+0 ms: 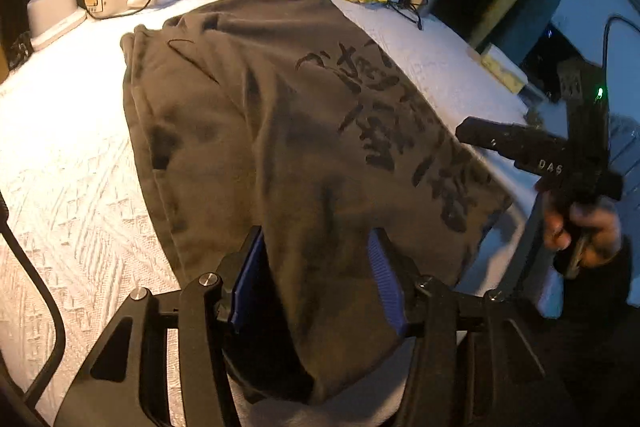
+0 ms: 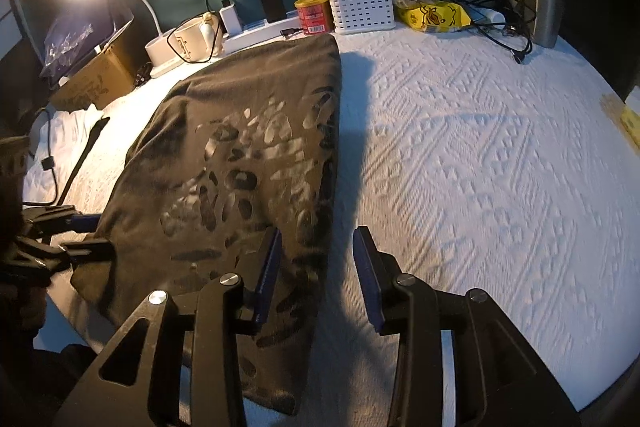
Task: Fold small clothes
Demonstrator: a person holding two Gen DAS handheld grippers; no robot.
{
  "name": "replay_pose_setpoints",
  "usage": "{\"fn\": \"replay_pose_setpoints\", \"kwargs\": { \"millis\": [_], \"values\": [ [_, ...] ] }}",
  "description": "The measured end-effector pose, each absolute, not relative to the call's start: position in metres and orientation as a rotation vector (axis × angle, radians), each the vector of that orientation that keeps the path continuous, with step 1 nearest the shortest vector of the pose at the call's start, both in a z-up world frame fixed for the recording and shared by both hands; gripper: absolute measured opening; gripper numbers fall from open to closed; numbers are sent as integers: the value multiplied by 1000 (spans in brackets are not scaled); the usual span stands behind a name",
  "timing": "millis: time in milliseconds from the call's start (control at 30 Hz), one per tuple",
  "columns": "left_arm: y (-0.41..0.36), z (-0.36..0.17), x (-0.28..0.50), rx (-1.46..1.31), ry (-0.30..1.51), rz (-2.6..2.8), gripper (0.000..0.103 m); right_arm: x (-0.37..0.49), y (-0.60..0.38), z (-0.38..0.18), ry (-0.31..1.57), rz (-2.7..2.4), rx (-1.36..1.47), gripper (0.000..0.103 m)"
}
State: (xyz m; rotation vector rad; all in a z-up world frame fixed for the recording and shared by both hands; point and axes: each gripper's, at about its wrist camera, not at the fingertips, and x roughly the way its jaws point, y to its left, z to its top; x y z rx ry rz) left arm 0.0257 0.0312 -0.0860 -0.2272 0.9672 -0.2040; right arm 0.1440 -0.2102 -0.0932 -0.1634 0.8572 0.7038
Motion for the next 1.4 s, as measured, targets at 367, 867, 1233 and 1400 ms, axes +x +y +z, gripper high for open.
{"fn": "replay_pose_setpoints", "kwargs": {
  "millis": [367, 867, 1233, 1400],
  "values": [
    [43, -54, -1, -221, 888, -242, 2, 124, -197, -106, 868, 730, -241, 40],
    [40, -90, -7, -394, 1028, -331, 28, 97, -199, -112, 887, 693, -262, 50],
    [34, -96, -22, -344, 1018, -339, 2, 79, -203, -116, 874, 645, -212, 52],
    [33, -98, -23, -320, 1017, -323, 2, 78, -209, -115, 878, 655, -164, 52]
  ]
}}
